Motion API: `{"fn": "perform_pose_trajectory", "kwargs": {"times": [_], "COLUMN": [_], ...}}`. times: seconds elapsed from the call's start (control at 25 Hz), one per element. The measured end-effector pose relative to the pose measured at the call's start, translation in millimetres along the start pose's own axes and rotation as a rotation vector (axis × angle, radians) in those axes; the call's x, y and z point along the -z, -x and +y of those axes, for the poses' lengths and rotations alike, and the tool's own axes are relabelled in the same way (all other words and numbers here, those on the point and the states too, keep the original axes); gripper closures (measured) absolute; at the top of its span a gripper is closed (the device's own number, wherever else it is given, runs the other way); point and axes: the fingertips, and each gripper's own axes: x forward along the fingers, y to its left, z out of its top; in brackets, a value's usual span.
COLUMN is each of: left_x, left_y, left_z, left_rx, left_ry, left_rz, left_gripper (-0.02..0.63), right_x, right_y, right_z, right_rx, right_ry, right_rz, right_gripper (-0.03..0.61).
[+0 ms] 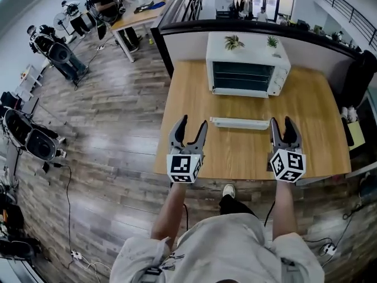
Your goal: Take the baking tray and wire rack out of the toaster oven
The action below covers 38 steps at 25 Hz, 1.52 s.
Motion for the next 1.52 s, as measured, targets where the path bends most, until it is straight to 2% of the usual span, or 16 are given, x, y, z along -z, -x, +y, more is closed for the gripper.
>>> {"fn": "perform_pose_trajectory", "kwargs": {"times": [0.12,0.4,0.88,1.12,1.2,1.32,1.52], "left_x": [-0.7,9.9,23.3,23.3,25.8,34.6,55.8], "left_y": [-33.3,-96.6,-182.1,-205.1,-209.5,-214.5,-223.8], "left_z": [-0.9,-6.0,-18.7,-20.7,-18.5,-16.4,-15.8], "left_rx": [0.013,0.046,0.081,0.081,0.080,0.080,0.105], "left_ry": [-0.003,-0.006,-0.033,-0.099,-0.098,-0.088,-0.135], "left_rz": [0.001,0.018,0.037,0.043,0.043,0.045,0.076], "left_gripper": [0.351,0.351,0.351,0.351,0.351,0.351,0.351], "right_x": [0.7,9.0,21.1,23.9,28.1,36.5,51.4], "right_y": [-24.7,-70.0,-132.2,-151.3,-156.1,-161.3,-169.9], "right_z": [-11.3,-39.2,-86.1,-94.9,-94.9,-95.6,-95.5], "right_rx": [0.003,0.011,0.022,0.008,0.007,0.007,0.015], "right_ry": [0.013,-0.029,-0.056,-0.049,-0.055,-0.040,-0.011], "right_rz": [0.002,0.021,0.024,0.021,0.024,0.036,0.070], "right_gripper": [0.347,0.347,0.347,0.347,0.347,0.347,0.347]}}
